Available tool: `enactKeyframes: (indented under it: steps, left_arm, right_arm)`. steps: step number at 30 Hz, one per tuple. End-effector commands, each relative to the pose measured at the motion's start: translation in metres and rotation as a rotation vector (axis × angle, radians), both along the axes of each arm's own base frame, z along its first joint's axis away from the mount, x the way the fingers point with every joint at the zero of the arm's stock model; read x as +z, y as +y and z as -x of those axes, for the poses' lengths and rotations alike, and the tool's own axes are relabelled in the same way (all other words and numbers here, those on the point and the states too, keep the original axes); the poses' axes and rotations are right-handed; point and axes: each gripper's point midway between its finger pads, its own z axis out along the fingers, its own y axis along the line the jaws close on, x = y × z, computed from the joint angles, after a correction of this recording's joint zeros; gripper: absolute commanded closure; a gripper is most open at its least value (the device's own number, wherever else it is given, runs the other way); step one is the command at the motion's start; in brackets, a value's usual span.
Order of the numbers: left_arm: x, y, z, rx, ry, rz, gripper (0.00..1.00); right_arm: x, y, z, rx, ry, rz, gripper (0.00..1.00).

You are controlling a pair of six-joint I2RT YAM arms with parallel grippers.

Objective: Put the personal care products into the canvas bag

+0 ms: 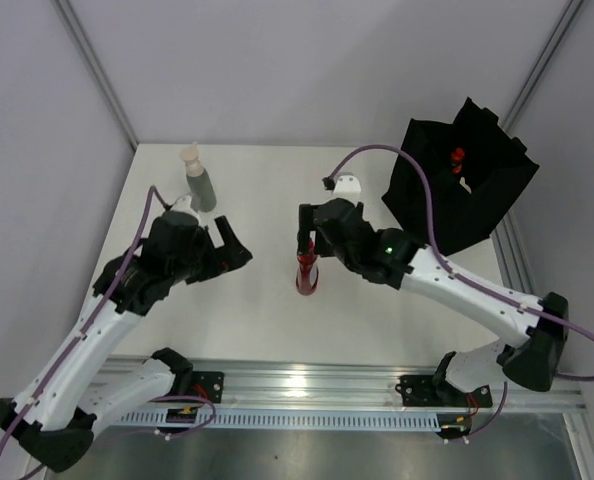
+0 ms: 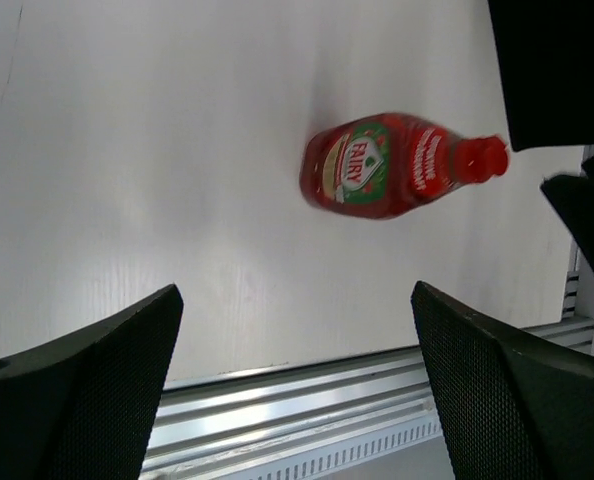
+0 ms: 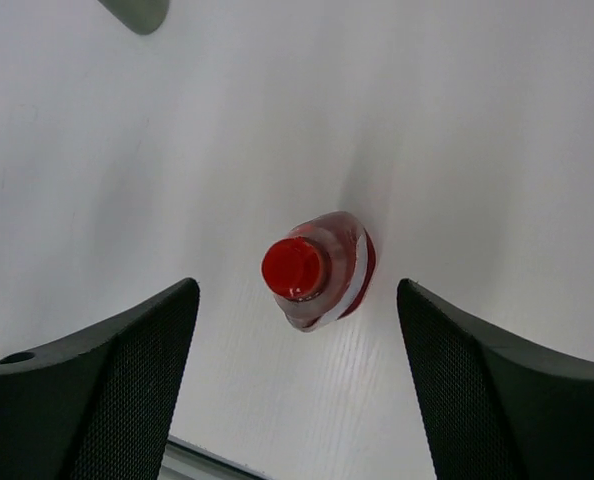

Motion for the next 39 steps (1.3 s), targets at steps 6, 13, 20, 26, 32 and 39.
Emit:
enactKeyframes:
  steps: [6,13,20,26,32,39]
  left_arm:
    - [-0.045,0.03,0.059,0.002,0.041,0.021,0.01]
    - [-0.046,0.038,0.071,0.0,0.053,0.004,0.01]
    - [-0.037,0.041,0.069,-0.004,0.019,-0.008,0.01]
    - [-0.034,0.033,0.06,-0.03,0.022,-0.014,0.01]
    - [-0.024,0.027,0.051,-0.048,-0.002,-0.014,0.01]
    - [-0.018,0.015,0.041,-0.078,-0.017,0.011,0.01]
  right_arm:
    - [-0.036,0.039,-0.017,-0.126,0.009,0.044,0.15]
    - [-0.091,0.041,-0.023,-0.169,0.086,0.205,0.15]
    - [-0.107,0.038,-0.029,-0.19,0.095,0.25,0.23]
    - [-0.093,0.036,-0.036,-0.179,0.04,0.261,0.74]
    - [-0.04,0.026,-0.044,-0.155,-0.075,0.264,1.0]
    - [0.095,-0.042,-0.073,-0.192,-0.275,0.177,1.0]
